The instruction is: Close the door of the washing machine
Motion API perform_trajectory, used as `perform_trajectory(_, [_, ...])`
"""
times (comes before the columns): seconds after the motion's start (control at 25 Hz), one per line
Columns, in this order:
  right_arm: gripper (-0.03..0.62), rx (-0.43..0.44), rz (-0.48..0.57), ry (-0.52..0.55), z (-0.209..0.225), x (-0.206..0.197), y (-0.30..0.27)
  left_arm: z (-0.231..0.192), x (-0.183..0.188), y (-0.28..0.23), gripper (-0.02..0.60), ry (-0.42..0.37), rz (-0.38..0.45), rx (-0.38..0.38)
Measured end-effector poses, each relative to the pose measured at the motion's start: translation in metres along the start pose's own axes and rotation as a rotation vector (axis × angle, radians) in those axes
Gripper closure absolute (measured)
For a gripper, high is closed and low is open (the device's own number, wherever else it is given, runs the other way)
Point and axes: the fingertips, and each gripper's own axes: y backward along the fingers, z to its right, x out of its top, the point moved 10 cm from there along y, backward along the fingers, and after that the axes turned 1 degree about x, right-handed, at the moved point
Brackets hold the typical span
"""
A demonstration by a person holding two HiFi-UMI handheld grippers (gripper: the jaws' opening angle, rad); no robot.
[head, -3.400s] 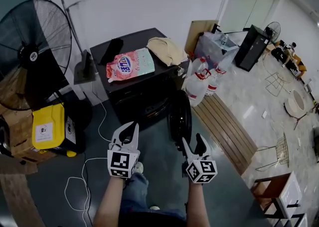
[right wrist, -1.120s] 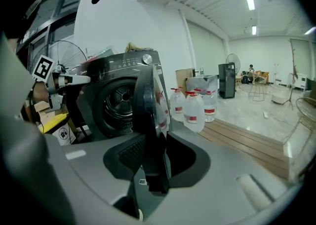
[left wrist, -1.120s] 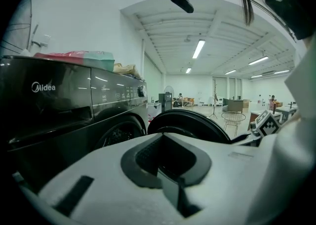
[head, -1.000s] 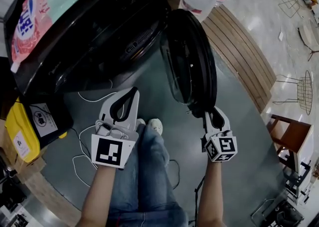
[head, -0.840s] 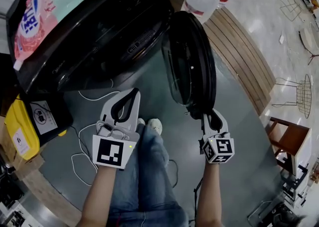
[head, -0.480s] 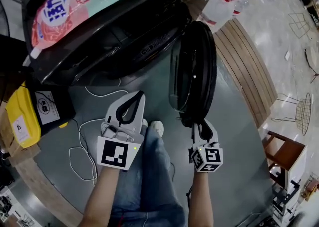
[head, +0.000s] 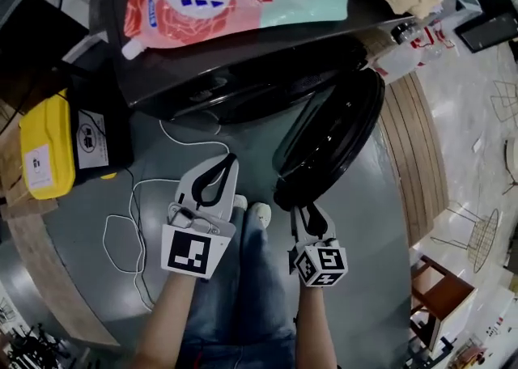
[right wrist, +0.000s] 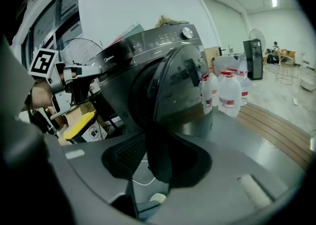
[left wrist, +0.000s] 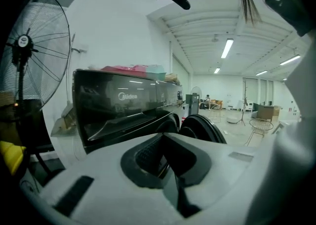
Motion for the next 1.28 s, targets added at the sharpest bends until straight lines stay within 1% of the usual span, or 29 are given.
perform_trajectory(0.16, [0.434,0.117,-0.033,0.044,-0.016,0.01,-0.026,-0.016,-0.002,0.013,0.574,0.019,0.003,0.049])
perform_trajectory(0.32, [0.436,0.225,-0.035,0.099,-0.032,0.02,-0.053,-0.028,-0.007,0.022,0.574,0.044,0.008,0.088])
perform_trajectory(0.44, [0.444,0.288,-0.041,0.156,-0.041,0.03,-0.072,-0.034,-0.011,0.025,0.574,0.048,0.006,0.102])
perform_trajectory(0.56, [0.461,0.331,-0.042,0.197,-0.048,0.039,-0.089,-0.037,-0.013,0.026,0.574,0.047,0.0,0.108])
perform_trajectory(0.64, [0.478,0.344,-0.03,0.216,-0.051,0.046,-0.099,-0.039,-0.014,0.025,0.574,0.044,-0.004,0.109])
perform_trajectory(0.68, [0.527,0.345,-0.021,0.223,-0.052,0.051,-0.104,-0.04,-0.014,0.024,0.574,0.043,-0.004,0.109])
perform_trajectory(0.76, [0.577,0.349,-0.017,0.246,-0.053,0.058,-0.114,-0.042,-0.013,0.021,0.574,0.043,-0.003,0.111])
perform_trajectory(0.88, [0.582,0.375,-0.015,0.277,-0.057,0.067,-0.129,-0.045,-0.012,0.017,0.574,0.037,-0.002,0.114])
perform_trajectory(1.04, [0.582,0.387,-0.001,0.28,-0.065,0.076,-0.146,-0.046,-0.01,0.012,0.574,0.029,-0.001,0.114])
perform_trajectory(1.12, [0.58,0.387,0.007,0.266,-0.068,0.08,-0.155,-0.046,-0.011,0.01,0.574,0.031,-0.001,0.115])
perform_trajectory(1.28, [0.58,0.372,0.023,0.2,-0.074,0.086,-0.168,-0.047,-0.011,0.008,0.574,0.034,-0.002,0.117])
